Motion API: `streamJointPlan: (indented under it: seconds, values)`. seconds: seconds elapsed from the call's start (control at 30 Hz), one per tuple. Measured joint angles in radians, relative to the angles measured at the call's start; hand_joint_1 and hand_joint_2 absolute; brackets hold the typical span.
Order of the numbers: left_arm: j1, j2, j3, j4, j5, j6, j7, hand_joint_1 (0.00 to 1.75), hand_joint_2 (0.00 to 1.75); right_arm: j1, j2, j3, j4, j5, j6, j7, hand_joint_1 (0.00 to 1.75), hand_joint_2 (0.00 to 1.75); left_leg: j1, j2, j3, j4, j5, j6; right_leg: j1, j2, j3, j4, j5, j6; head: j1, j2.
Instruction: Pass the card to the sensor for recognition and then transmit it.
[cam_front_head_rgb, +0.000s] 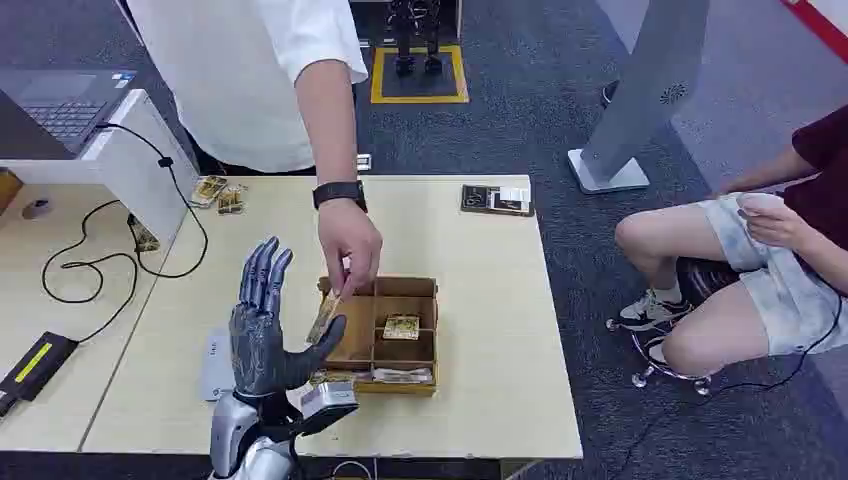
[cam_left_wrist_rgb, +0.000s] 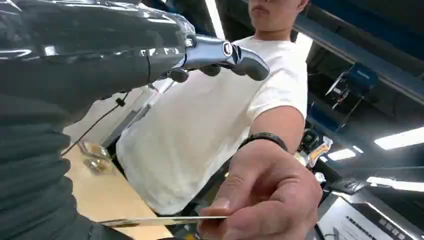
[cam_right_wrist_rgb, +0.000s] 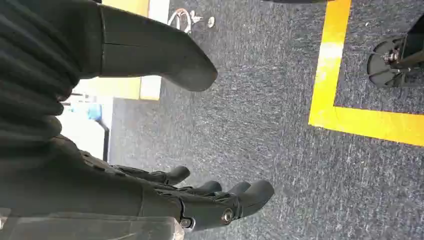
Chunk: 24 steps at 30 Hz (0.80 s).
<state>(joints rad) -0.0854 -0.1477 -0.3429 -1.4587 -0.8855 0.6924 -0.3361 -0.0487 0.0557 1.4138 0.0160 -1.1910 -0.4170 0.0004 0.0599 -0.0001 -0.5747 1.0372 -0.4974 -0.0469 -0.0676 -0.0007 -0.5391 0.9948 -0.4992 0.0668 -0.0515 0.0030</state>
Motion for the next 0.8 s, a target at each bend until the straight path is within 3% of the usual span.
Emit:
streamJointPlan:
  seconds: [0.27,0.3,0.33,0.8]
  values:
    - [-0.017,-0.085,0.078,0.022,-0.058,0.0,-0.003,0.0,1.75,-0.004,0.0,0.018,0.0,0.002,0.003,0.005,0.0,1.75,0.0,0.0,0.0,0.0,0.0,0.0,0.0,0.0,0.0,0.0,0.0,0.0,0.0,0.0]
    - [-0.02,-0.088,0.079,0.023,-0.059,0.0,-0.002,0.4,1.75,-0.004,0.0,0.021,0.0,0.002,0.003,0.007,0.0,1.75,0.0,0.0,0.0,0.0,0.0,0.0,0.0,0.0,0.0,0.0,0.0,0.0,0.0,0.0]
    - [-0.022,-0.091,0.079,0.025,-0.061,0.0,0.003,1.75,1.75,-0.004,0.0,0.024,0.0,0.002,0.003,0.007,0.0,1.75,0.0,0.0,0.0,0.0,0.0,0.0,0.0,0.0,0.0,0.0,0.0,0.0,0.0,0.0]
    - [-0.025,-0.094,0.078,0.04,-0.053,0.0,0.042,1.75,1.75,-0.004,-0.002,0.037,0.0,0.002,0.009,0.011,0.0,1.75,0.0,0.0,0.0,0.0,0.0,0.0,0.0,0.0,0.0,0.0,0.0,0.0,0.0,0.0]
